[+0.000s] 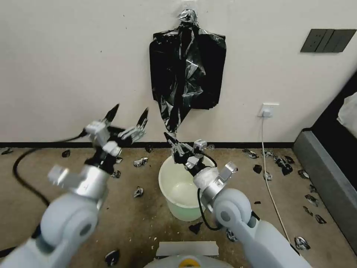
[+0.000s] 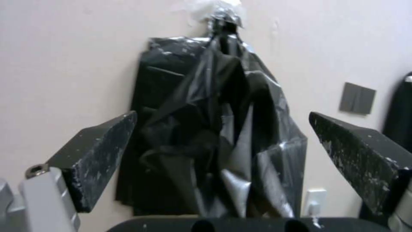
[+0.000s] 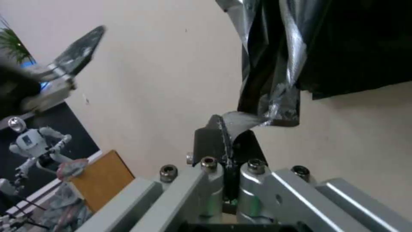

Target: Place a trash bag onto the trash bin.

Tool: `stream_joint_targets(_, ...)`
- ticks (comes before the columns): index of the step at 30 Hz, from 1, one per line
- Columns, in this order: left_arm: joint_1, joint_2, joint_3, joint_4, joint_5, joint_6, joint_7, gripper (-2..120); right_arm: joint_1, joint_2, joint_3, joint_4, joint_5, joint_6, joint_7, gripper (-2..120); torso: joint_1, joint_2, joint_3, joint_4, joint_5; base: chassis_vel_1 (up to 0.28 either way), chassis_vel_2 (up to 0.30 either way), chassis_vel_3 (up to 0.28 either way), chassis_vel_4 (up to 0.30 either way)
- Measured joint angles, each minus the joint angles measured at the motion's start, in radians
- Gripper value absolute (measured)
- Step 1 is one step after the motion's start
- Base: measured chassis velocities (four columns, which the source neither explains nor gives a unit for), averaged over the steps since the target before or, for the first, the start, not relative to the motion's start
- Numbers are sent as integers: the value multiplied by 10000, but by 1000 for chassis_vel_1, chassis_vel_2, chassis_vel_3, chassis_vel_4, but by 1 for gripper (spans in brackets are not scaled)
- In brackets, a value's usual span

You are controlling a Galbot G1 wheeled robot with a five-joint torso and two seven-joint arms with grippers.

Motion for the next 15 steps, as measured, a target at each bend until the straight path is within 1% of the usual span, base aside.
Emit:
stream_joint_targets(2,-1021,161,832,480,-82,170,-192,100,-29,-49,72,77,28,-4,7,0,0,0,0,-2,2,0,0,0,0)
stream_joint_targets(3,-1021,161,832,480,-82,170,-192,100,-29,-49,72,77,28,-4,7,0,0,0,0,-2,2,0,0,0,0)
stream_joint_targets(6,-2120,345,1816,1283,-310,379,-441,100,-36,-63,150,124,64,-9,16,0,0,0,0,-2,3,0,0,0,0)
stream_joint_targets(7,-2120,345,1816,1283,-310,379,-441,100,-36,-63,150,124,64,-9,16,0,0,0,0,-2,3,0,0,0,0)
stream_joint_targets(9,-2739,431,2392,1731,-585,462,-575,100,-23,-64,176,125,77,-12,18,0,0,0,0,-1,3,0,0,0,0)
stream_joint_targets(10,-2739,431,2392,1731,-585,462,-575,100,-23,-64,176,125,77,-12,18,0,0,0,0,-1,3,0,0,0,0)
stream_joint_targets(13,-3505,388,3047,2174,-924,568,-743,100,-11,-64,230,125,97,-13,21,0,0,0,0,0,1,0,0,0,0)
stream_joint_targets(14,-3505,388,3047,2174,-924,568,-743,100,-11,-64,230,125,97,-13,21,0,0,0,0,0,1,0,0,0,0)
stream_joint_targets(15,-3781,364,3282,2286,-1022,599,-782,100,-27,-64,256,126,104,-13,21,0,0,0,-1,0,2,0,0,0,0)
